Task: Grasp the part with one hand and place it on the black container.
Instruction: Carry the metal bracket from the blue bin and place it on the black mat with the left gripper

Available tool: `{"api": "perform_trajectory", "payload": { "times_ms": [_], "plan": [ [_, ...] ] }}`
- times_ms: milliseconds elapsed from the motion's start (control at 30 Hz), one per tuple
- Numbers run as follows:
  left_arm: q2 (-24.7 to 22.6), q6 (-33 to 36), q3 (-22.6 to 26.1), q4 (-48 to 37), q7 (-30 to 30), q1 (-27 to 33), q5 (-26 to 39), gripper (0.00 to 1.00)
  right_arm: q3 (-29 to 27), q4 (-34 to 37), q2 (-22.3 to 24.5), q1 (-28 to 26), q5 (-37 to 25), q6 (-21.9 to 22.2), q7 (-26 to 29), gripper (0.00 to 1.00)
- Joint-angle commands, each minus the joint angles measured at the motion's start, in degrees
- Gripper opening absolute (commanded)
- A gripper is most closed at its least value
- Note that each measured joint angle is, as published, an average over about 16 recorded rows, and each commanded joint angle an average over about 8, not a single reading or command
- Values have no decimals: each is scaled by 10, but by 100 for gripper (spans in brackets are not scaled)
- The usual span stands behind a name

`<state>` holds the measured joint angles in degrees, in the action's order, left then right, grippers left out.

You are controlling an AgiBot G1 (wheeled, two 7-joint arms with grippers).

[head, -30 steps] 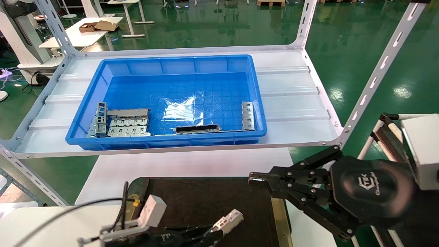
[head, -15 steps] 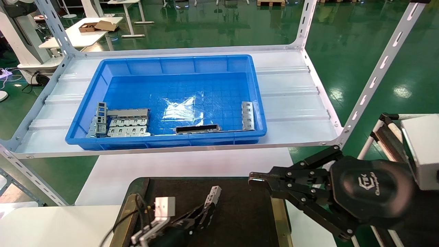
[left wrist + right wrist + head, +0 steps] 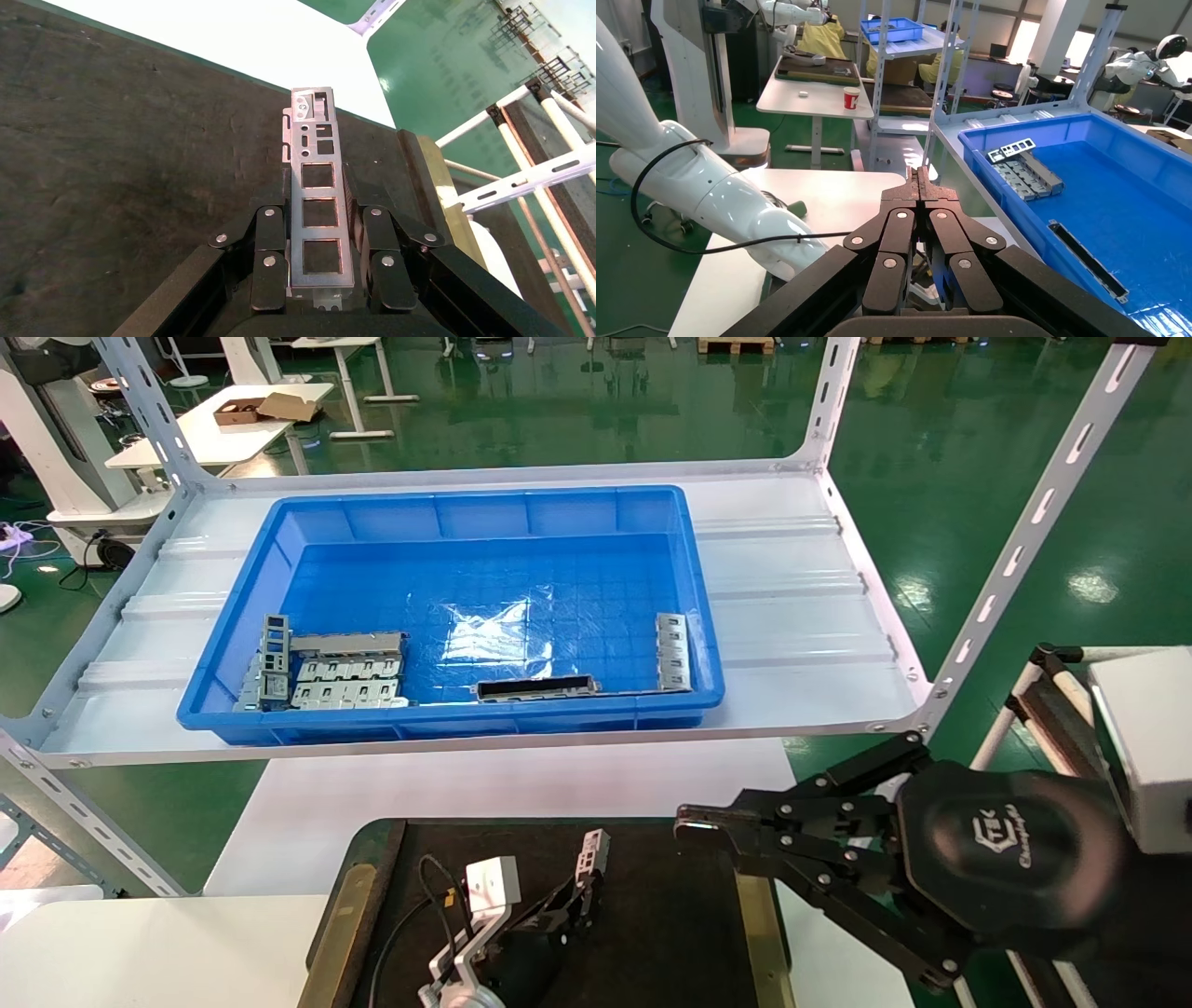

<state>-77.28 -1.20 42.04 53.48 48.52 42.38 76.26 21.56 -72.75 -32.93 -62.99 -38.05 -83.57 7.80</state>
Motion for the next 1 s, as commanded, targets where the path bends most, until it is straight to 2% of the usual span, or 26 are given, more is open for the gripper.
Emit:
{"api": "perform_trajectory", "payload": {
  "times_ms": [33, 533, 600, 633, 667, 800, 867, 900, 933, 1000],
  "plan": [
    [-3, -12, 15, -10, 7, 8, -7, 0, 0, 0, 0, 0, 0, 0, 0, 0],
    [-5, -85, 139, -49, 19, 51, -96, 0, 0, 0, 0, 0, 0, 0, 0, 0],
    [-5, -94, 154, -52, 18, 56, -110, 5, 0, 0, 0, 0, 0, 0, 0, 0],
    [-5, -98, 161, -54, 17, 58, -118, 11, 0, 0, 0, 0, 0, 0, 0, 2],
    [-5, -102, 168, -55, 16, 61, -125, 22, 0, 0, 0, 0, 0, 0, 0, 8],
    [-4, -117, 195, -56, 12, 69, -156, 72, 0, 0, 0, 0, 0, 0, 0, 57],
    [-4, -124, 207, -55, 9, 73, -171, 92, 0, 0, 0, 0, 0, 0, 0, 82],
    [-4, -128, 213, -54, 8, 75, -178, 98, 0, 0, 0, 0, 0, 0, 0, 93],
    [-3, -131, 218, -54, 7, 77, -185, 100, 0, 0, 0, 0, 0, 0, 0, 99],
    [-3, -136, 229, -52, 4, 81, -199, 100, 0, 0, 0, 0, 0, 0, 0, 100]
  ]
}}
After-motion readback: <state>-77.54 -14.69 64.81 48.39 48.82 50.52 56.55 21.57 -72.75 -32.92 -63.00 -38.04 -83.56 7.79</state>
